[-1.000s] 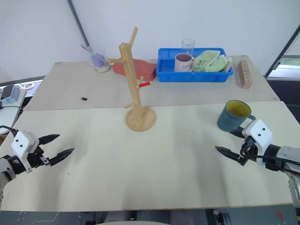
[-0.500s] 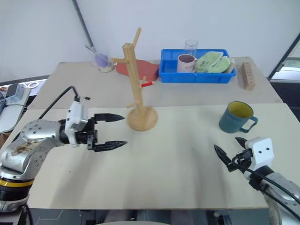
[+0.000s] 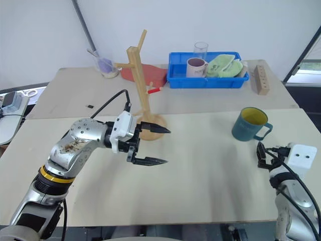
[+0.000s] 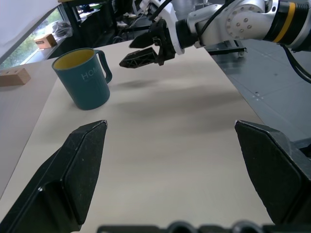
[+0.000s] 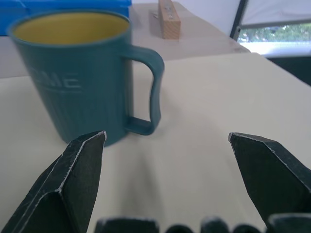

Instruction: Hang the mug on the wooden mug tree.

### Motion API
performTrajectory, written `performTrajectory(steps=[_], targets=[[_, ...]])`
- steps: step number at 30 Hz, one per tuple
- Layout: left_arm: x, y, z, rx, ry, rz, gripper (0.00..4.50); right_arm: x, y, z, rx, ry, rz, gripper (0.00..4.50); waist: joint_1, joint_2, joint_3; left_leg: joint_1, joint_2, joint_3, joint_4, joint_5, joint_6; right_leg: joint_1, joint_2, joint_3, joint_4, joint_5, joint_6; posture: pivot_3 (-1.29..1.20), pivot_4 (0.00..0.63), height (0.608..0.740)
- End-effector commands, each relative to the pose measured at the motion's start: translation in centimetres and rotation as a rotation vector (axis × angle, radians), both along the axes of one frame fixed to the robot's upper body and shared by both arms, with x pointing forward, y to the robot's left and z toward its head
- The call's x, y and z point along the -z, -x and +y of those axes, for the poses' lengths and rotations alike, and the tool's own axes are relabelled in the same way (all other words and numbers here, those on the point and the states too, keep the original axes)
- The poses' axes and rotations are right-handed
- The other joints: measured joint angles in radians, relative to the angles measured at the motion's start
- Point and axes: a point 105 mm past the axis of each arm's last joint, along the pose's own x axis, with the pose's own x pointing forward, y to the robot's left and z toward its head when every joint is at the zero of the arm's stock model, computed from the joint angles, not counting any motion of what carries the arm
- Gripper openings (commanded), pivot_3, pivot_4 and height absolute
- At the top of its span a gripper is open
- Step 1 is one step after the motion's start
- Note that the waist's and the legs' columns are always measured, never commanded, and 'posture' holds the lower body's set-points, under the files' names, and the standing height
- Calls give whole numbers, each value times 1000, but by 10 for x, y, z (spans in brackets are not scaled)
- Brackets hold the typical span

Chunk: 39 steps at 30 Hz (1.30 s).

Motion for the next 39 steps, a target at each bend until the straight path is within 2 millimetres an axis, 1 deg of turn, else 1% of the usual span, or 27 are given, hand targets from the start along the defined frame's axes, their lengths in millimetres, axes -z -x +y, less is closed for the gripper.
performTrajectory(steps=[1, 7, 13, 22, 33, 36, 39], targets=[[-10, -1, -4, 2, 14, -43, 4500, -13, -10, -2, 8, 25, -43, 4486, -1, 0, 0, 0, 0, 0, 0, 0, 0, 0, 1, 1, 0, 0, 0, 0, 150, 740], [-11, 0, -3, -1, 13, -45, 4500, -11, -28, -11, 50, 4, -38, 4486, -1, 0, 0, 0, 0, 0, 0, 0, 0, 0, 11, 18, 0, 0, 0, 0, 150, 740], [-11, -1, -3, -6, 13, -47, 4500, -14, -41, -14, 49, 15, -47, 4486, -1, 0, 0, -1, 0, 0, 0, 1, 1, 0, 12, 19, 0, 0, 0, 0, 150, 740], [-11, -2, -3, -15, 13, -52, 4500, -16, -52, -23, 73, 20, -49, 4486, -3, 0, 0, -1, 0, 0, 0, 1, 2, 0, 12, 20, 0, 0, 0, 0, 150, 740], [-11, -2, -3, -18, 7, -63, 4500, -11, -68, -21, 52, -26, -49, 4486, -17, 0, 0, -3, 0, 0, 0, 3, 5, 2, 13, 20, 0, 0, 1, 0, 150, 740], [-12, -3, -2, -27, 5, -66, 4500, -8, -71, -18, 33, -36, -37, 3665, -20, 0, 0, -3, 0, 0, 0, 3, 5, 2, 13, 20, 1, 0, 1, 0, 150, 740], [-11, -2, -1, -34, 5, -63, 4500, -6, -74, -16, 21, -44, -38, 2638, -22, 0, 0, -3, 0, 0, -1, 3, 5, 2, 13, 20, 1, 0, 1, 0, 150, 740]])
